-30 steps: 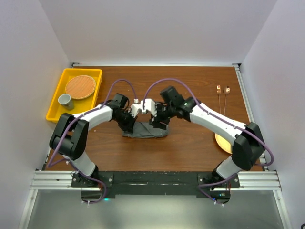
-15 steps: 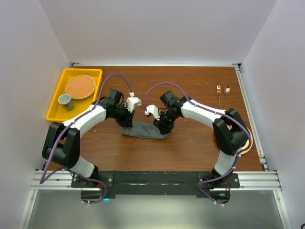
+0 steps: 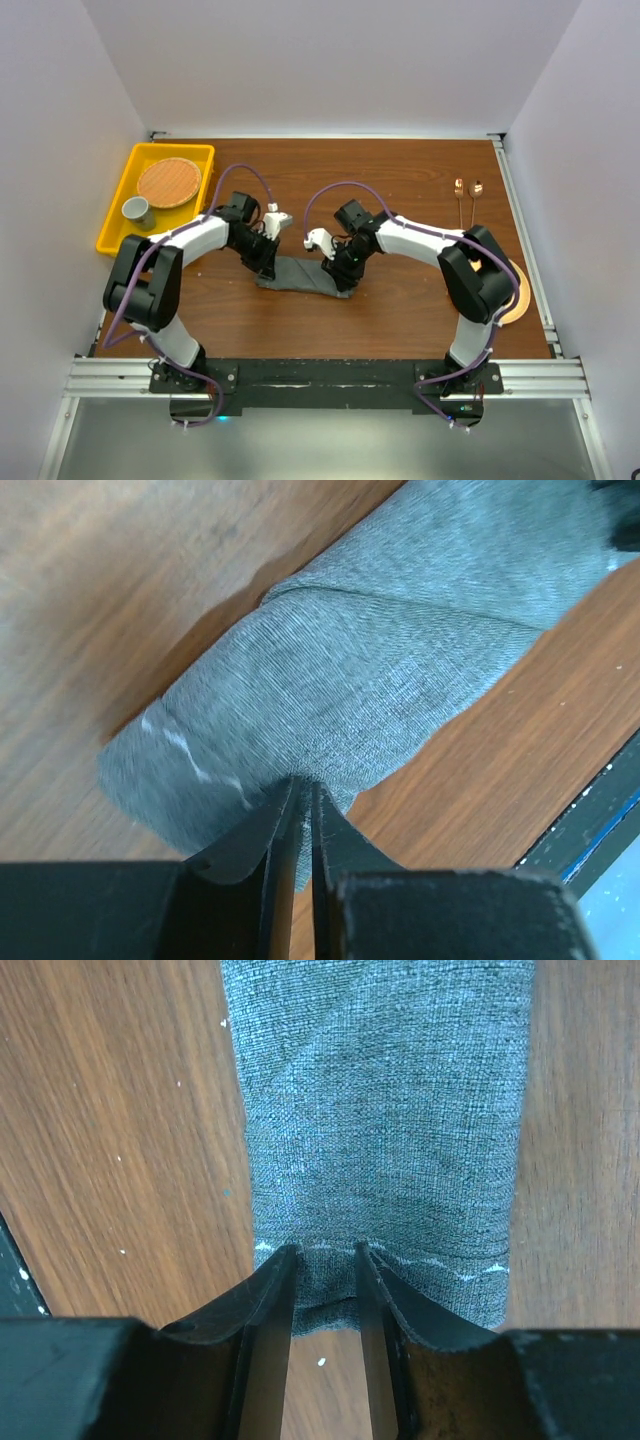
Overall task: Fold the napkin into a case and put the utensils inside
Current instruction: Rotate the smaller rectangle-folded napkin at the center of the board.
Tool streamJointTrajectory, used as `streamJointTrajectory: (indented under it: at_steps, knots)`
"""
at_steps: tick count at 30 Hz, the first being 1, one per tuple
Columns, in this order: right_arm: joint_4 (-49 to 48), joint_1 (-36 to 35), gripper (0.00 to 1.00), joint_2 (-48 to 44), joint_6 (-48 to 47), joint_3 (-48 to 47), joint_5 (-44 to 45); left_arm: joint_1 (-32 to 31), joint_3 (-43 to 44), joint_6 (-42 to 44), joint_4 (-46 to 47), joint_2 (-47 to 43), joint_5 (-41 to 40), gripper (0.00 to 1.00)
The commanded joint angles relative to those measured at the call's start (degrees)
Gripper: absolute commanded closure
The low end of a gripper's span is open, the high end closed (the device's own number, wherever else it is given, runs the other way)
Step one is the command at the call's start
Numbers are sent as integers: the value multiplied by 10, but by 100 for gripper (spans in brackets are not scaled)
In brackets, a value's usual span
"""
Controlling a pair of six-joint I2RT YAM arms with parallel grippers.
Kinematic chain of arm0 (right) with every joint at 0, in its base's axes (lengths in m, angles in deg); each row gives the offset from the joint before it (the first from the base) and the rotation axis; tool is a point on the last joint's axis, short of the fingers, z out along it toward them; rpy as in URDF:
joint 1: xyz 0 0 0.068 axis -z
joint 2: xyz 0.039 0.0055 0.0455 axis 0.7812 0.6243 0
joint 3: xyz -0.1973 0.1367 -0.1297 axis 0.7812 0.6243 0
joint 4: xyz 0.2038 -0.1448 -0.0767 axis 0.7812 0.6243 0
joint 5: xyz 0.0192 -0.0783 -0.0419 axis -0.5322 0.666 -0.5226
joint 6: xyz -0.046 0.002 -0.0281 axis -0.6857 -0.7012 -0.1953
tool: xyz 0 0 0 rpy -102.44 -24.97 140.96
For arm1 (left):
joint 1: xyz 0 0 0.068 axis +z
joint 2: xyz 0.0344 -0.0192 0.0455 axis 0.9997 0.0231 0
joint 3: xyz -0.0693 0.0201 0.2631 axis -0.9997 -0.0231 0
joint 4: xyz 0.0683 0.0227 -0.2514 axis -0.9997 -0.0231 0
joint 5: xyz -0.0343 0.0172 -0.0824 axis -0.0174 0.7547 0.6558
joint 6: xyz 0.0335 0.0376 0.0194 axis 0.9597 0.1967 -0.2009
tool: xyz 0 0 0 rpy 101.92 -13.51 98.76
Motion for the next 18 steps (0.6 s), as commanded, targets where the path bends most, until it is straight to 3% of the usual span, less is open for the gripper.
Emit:
streamJointTrajectory:
  at_steps: [1,8,12,16,18]
  knots:
    - [-13,-13,64,18,25,37,-10,2,14,-4,0,38,-17,86]
    - [-16,-32,61,-1,46,39,-23,2,87,13,20,109,-39,87]
    - [17,-40,48,-31,42,-1,-74,2,137,31,18,133,-31,84]
    - [36,-26,38,-60,50,-54,-69,6,167,47,12,113,-5,64]
    - [49,-11,36,-74,47,-77,-58,13,161,44,16,80,3,60]
